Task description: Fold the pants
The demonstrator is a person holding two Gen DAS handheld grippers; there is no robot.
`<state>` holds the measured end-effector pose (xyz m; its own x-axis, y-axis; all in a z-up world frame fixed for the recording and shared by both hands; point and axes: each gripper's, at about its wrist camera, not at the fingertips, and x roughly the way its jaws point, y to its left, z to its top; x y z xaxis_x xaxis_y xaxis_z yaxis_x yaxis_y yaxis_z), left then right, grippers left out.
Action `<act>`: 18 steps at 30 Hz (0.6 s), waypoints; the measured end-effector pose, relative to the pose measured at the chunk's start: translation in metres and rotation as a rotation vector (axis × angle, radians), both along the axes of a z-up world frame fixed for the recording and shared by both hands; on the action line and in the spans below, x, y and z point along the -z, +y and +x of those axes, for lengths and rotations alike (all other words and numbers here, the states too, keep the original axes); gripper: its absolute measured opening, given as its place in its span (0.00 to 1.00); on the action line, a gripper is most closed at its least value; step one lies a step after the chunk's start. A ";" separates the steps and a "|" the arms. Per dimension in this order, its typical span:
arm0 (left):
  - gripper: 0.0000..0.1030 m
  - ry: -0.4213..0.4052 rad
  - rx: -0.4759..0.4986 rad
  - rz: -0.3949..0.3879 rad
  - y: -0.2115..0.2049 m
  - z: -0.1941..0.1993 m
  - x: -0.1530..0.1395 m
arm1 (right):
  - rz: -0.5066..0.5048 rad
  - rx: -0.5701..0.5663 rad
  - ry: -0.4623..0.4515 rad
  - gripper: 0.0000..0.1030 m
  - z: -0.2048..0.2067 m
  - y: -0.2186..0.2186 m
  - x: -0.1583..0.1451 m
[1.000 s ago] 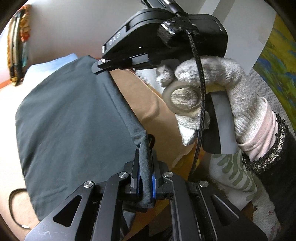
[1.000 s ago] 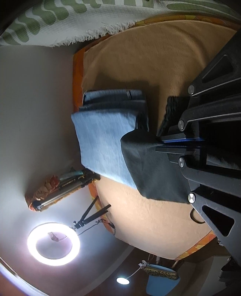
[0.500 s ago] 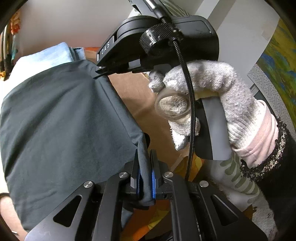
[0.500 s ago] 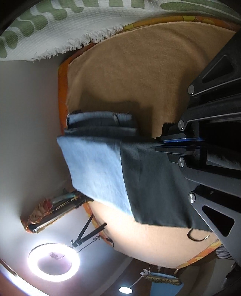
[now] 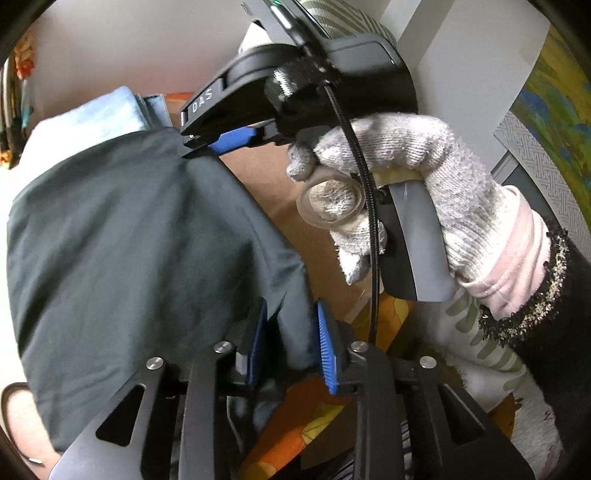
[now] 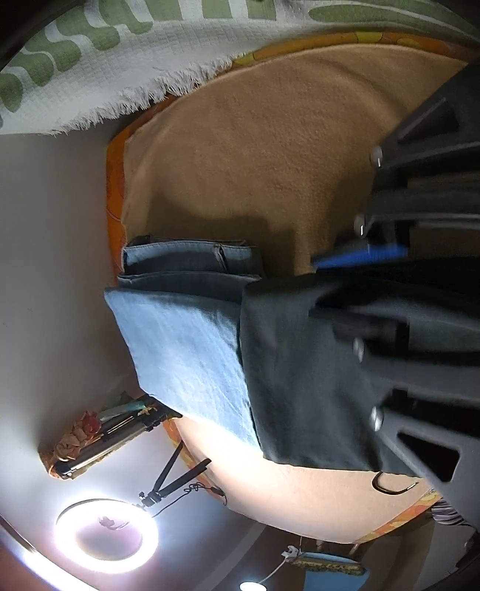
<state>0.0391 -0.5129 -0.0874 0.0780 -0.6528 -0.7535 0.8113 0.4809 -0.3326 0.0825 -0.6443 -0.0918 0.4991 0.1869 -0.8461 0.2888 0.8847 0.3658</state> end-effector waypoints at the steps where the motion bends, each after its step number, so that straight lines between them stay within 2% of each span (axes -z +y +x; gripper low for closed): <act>1: 0.31 -0.001 -0.004 -0.001 0.003 0.001 -0.003 | -0.001 0.006 -0.010 0.36 -0.002 0.000 -0.003; 2: 0.35 -0.005 -0.007 -0.001 0.008 0.002 -0.005 | -0.002 0.011 -0.019 0.38 -0.004 0.000 -0.007; 5: 0.36 -0.021 -0.021 -0.001 0.024 0.007 -0.013 | -0.026 0.012 -0.042 0.42 -0.010 0.003 -0.019; 8: 0.36 -0.025 -0.043 0.003 0.045 0.021 -0.028 | -0.062 -0.003 -0.074 0.55 -0.020 0.011 -0.035; 16: 0.36 -0.117 -0.120 0.010 0.116 0.058 -0.086 | -0.058 0.006 -0.121 0.61 -0.043 0.023 -0.056; 18: 0.36 -0.117 -0.140 -0.003 0.131 0.067 -0.095 | -0.050 0.012 -0.121 0.63 -0.047 0.025 -0.056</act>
<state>0.1058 -0.3816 0.0074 0.2556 -0.6315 -0.7320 0.7696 0.5912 -0.2413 0.0356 -0.6193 -0.0361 0.6003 0.1397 -0.7875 0.2554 0.8996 0.3542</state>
